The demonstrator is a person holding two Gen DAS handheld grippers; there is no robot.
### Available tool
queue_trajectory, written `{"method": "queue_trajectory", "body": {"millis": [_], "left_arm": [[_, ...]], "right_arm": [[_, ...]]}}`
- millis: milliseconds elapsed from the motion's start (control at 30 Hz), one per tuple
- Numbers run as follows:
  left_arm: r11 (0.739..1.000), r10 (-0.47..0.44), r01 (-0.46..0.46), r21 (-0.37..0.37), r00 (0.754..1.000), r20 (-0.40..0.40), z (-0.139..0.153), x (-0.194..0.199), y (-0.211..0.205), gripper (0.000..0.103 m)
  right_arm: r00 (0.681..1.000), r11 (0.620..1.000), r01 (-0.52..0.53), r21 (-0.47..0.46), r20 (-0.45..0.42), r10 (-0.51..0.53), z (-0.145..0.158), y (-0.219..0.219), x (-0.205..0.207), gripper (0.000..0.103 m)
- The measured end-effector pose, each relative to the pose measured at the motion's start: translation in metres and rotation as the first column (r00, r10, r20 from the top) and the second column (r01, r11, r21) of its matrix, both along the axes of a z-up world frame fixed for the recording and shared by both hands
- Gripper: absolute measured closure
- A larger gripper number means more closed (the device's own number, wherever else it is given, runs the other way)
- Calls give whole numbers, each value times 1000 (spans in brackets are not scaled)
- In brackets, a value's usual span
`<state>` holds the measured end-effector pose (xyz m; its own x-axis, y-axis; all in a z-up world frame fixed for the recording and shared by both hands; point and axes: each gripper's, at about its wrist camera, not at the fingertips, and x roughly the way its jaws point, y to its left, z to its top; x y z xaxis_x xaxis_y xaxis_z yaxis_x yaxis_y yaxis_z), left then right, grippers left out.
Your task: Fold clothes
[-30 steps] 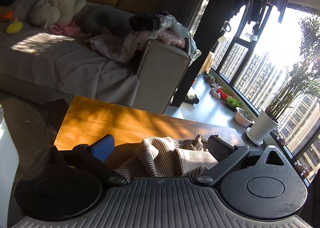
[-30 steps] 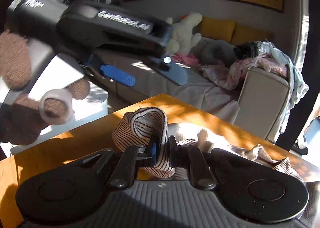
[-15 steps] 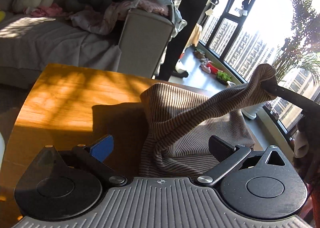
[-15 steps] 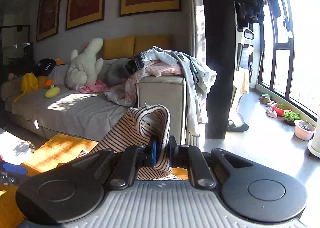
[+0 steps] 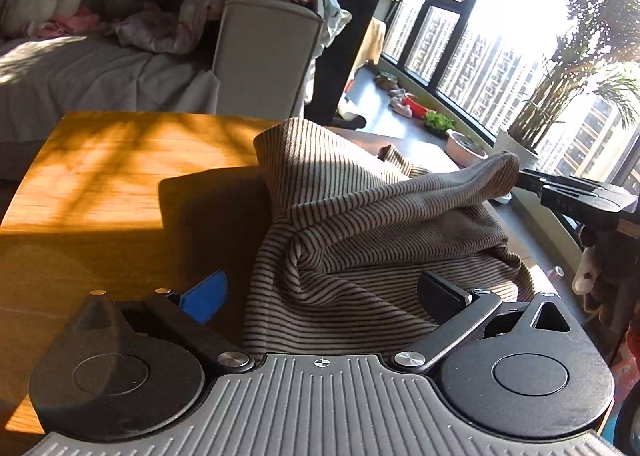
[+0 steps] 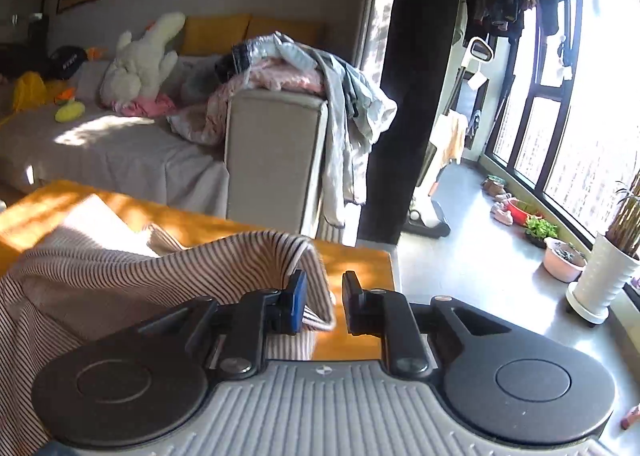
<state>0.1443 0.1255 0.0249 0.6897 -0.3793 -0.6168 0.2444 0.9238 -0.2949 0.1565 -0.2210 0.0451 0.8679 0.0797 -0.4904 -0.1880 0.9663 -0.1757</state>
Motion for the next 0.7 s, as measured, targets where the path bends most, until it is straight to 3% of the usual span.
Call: {"method": "queue_trajectory", "body": {"millis": [100,200,267,300,367,400,433,467,500,567,600,700], "left_arm": [[1000,-26,25,16,999,20,3,0,-9,0],[998,-54,52,41,998,39,2,6,-25,0],[997,-66,64,50,997,42,1,10,-35,0],[997,-69,67,50,997,40,0,11,-39,0],[996,-73,71,57,997,40,-2,11,-43,0],[996,-73,70,61,996,41,-3,10,-44,0],[996,-71,69,62,997,41,-3,9,-44,0],[996,-67,64,57,997,40,-3,9,-42,0],[997,-62,60,53,997,39,-3,9,-40,0],[998,-51,49,48,998,41,-1,9,-37,0],[998,-46,44,48,998,44,0,10,-35,0],[999,-31,29,42,998,54,3,12,-33,0]], "right_arm": [[997,995,47,85,-71,-41,-14,-29,-13,72],[993,972,103,212,-79,-88,-8,-49,-22,61],[993,931,107,348,-79,-85,-1,-61,-24,52],[994,894,94,438,-87,-62,3,-64,-22,45],[991,843,91,531,-132,-24,1,-62,-13,39],[979,836,136,532,-203,-30,-7,-54,-3,37],[968,845,161,510,-246,-35,-15,-47,4,38],[956,854,184,486,-289,-41,-24,-40,11,47],[967,874,142,464,-254,-22,-19,-31,12,82],[983,908,59,414,-185,20,-10,-12,13,89],[988,922,19,386,-151,43,-5,-2,13,99],[996,926,-77,370,-16,89,27,11,16,99]]}}
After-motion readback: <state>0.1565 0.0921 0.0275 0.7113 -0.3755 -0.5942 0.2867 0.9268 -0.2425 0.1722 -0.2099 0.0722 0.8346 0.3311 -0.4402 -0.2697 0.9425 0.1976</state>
